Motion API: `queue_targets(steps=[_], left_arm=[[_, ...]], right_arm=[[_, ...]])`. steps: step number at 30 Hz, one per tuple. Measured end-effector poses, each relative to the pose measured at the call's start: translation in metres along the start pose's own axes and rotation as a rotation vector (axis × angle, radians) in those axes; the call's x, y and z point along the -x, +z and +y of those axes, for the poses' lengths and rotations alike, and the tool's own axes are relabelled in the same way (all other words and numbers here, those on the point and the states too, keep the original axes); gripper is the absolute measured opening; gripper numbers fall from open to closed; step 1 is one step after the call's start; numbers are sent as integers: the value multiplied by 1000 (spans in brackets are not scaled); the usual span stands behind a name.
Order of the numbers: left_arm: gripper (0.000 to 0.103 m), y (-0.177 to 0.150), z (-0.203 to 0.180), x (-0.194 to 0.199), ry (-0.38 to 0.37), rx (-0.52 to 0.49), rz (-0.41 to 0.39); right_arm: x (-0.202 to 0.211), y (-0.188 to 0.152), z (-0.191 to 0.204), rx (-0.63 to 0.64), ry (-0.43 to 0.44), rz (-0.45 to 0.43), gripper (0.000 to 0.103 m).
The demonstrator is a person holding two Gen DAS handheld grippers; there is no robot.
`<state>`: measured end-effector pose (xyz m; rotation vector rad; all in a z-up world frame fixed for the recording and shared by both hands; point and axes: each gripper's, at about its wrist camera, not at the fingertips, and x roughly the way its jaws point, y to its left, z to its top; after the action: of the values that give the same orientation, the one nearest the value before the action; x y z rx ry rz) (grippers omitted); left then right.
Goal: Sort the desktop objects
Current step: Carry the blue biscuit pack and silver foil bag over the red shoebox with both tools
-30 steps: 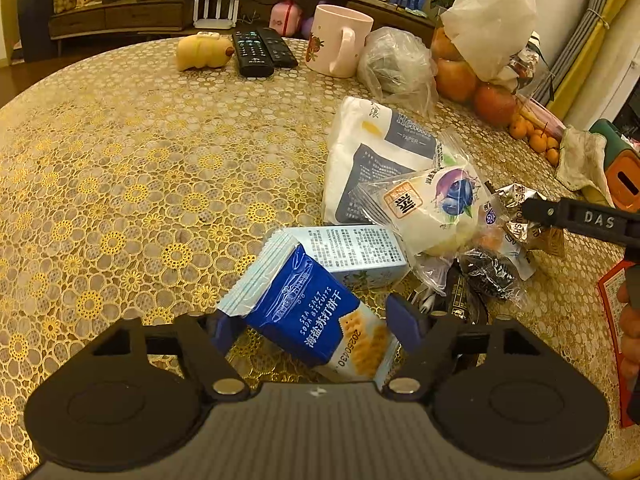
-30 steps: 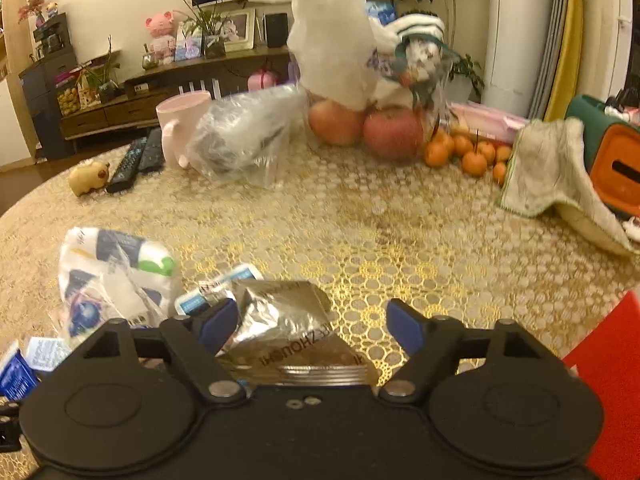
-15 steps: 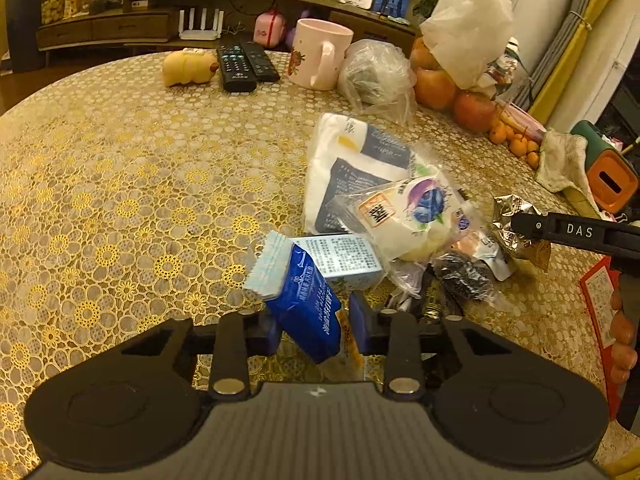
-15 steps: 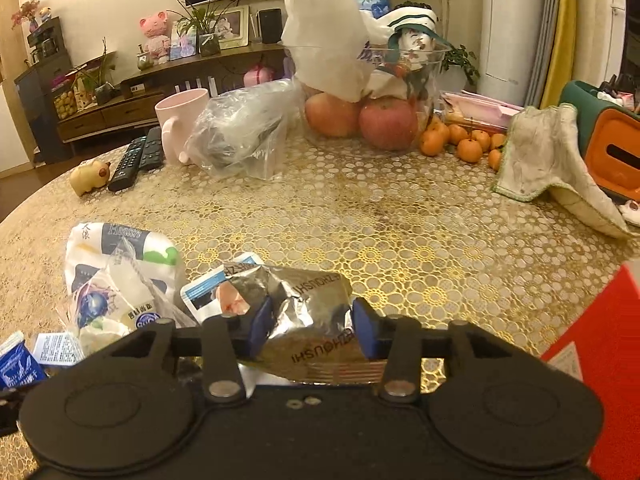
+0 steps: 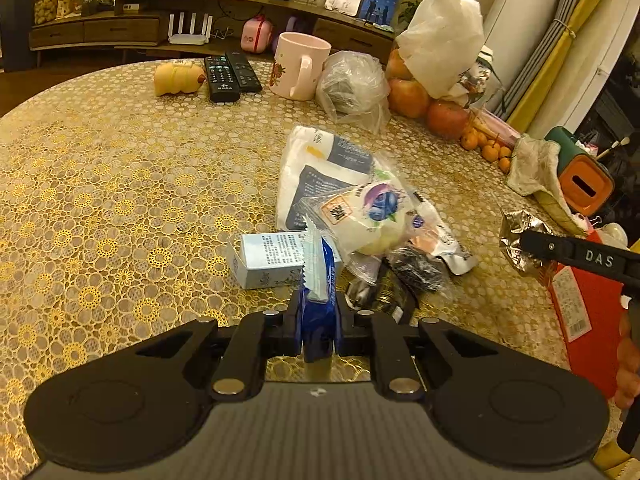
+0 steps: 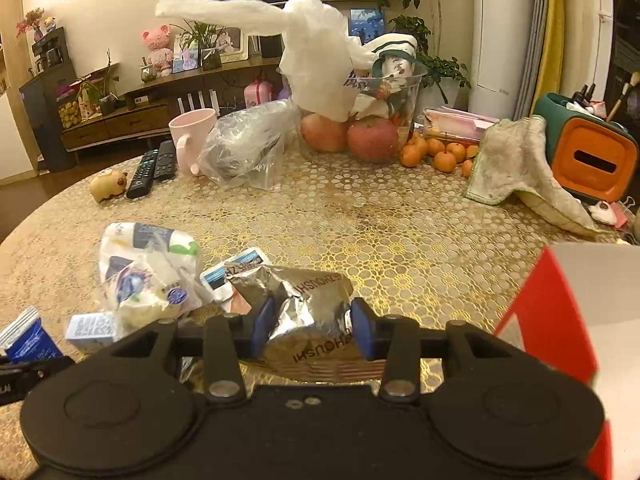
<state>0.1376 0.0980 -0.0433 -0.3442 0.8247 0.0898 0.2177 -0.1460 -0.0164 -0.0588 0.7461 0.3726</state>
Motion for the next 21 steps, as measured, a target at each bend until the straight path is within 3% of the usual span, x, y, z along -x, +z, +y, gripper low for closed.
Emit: queue_targets(steps=[7, 21], left_arm=[[13, -2, -16, 28, -33, -14, -24], [13, 0, -87, 77, -187, -139, -59]], right_arm=[[39, -8, -4, -9, 27, -19, 41], [113, -25, -29, -29, 41, -58, 41]])
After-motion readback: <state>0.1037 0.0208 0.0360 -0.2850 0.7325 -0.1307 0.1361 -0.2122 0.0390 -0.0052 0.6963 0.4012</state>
